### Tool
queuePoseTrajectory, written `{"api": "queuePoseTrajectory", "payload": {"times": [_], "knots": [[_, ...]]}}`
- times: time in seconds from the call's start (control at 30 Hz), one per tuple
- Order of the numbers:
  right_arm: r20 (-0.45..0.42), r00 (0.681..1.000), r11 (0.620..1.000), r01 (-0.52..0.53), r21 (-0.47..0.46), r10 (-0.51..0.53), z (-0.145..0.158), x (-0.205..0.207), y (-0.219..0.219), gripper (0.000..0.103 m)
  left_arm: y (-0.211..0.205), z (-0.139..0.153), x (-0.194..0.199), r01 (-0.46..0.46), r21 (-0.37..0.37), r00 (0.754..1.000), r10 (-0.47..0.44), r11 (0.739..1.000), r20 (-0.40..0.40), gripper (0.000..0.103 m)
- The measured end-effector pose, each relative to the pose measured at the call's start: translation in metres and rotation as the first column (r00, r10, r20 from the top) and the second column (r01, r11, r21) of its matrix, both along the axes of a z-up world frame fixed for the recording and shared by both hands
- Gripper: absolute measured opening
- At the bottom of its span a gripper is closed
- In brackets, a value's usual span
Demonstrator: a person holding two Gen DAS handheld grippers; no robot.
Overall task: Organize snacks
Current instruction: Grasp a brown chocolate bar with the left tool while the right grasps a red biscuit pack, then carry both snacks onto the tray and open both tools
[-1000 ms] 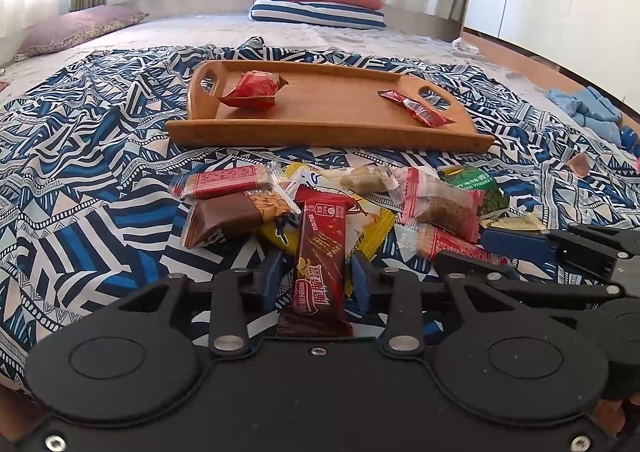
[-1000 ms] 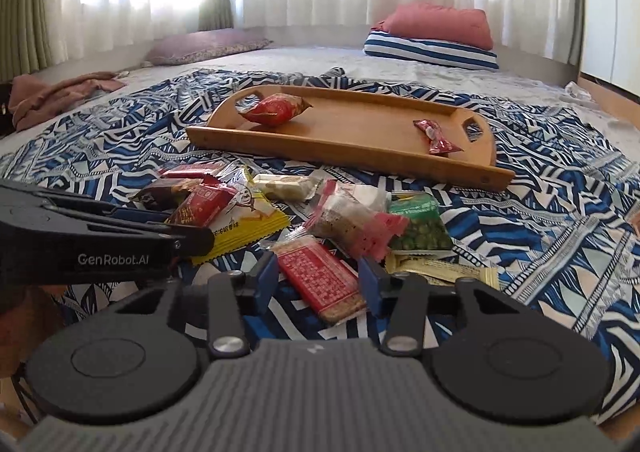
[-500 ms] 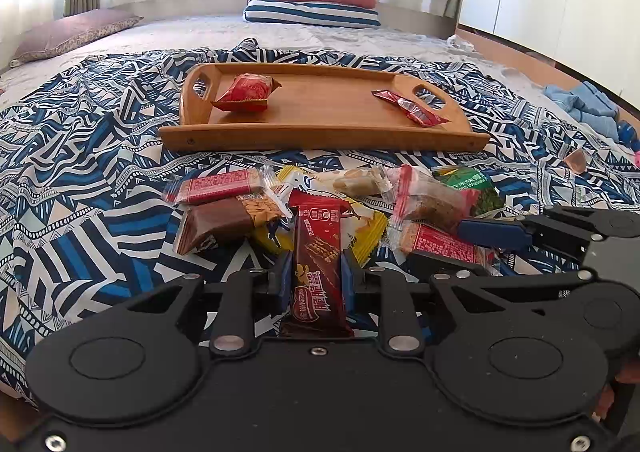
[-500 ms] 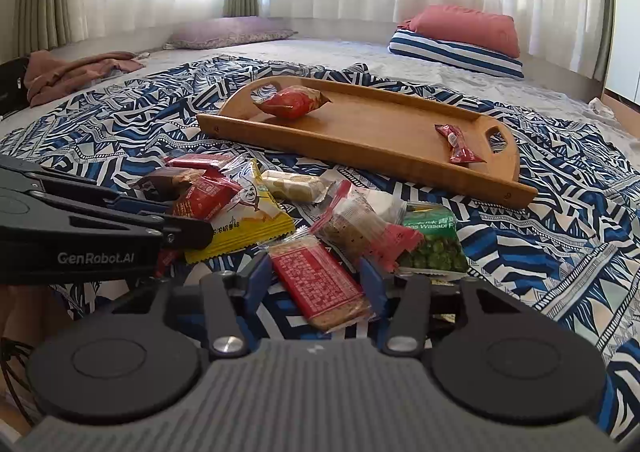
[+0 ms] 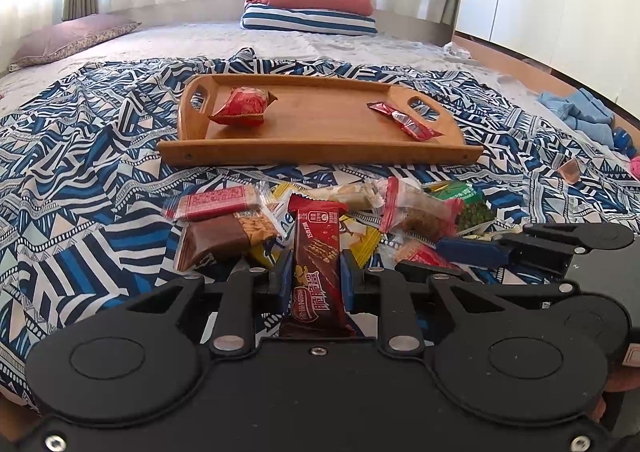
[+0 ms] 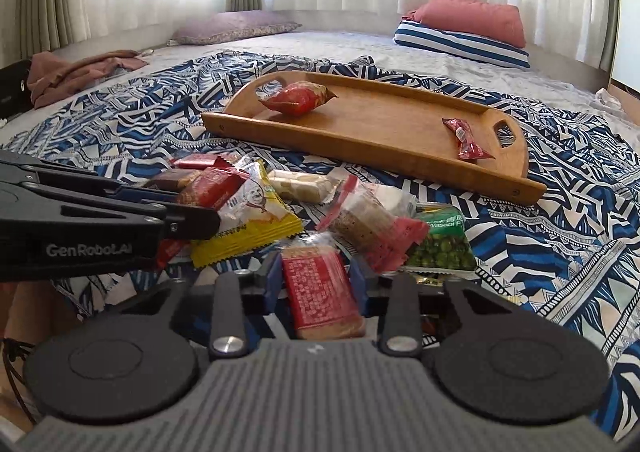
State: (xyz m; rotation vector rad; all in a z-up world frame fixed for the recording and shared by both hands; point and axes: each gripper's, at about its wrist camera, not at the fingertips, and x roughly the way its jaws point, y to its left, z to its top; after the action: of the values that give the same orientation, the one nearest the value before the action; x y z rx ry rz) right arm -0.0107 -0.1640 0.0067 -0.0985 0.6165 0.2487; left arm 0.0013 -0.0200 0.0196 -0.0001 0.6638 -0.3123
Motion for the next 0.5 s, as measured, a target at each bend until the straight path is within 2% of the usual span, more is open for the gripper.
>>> {"api": "queuePoseTrajectory", "payload": {"times": [0.27,0.5], "knots": [[0.014,0.999,0.999,0.029,0.028,-0.029,0.014,-0.003,0.0,0.038,0.002,0.013,0.005,-0.012,-0.013,1.0,0.012,1.0,0.016,0.023],[0.007,0.997,0.991,0.073,0.113,-0.074,0.032,0.004,-0.012,0.037,0.004,0.026,0.021,-0.019,-0.013,0.999,0.02,1.0,0.036,0.022]]}}
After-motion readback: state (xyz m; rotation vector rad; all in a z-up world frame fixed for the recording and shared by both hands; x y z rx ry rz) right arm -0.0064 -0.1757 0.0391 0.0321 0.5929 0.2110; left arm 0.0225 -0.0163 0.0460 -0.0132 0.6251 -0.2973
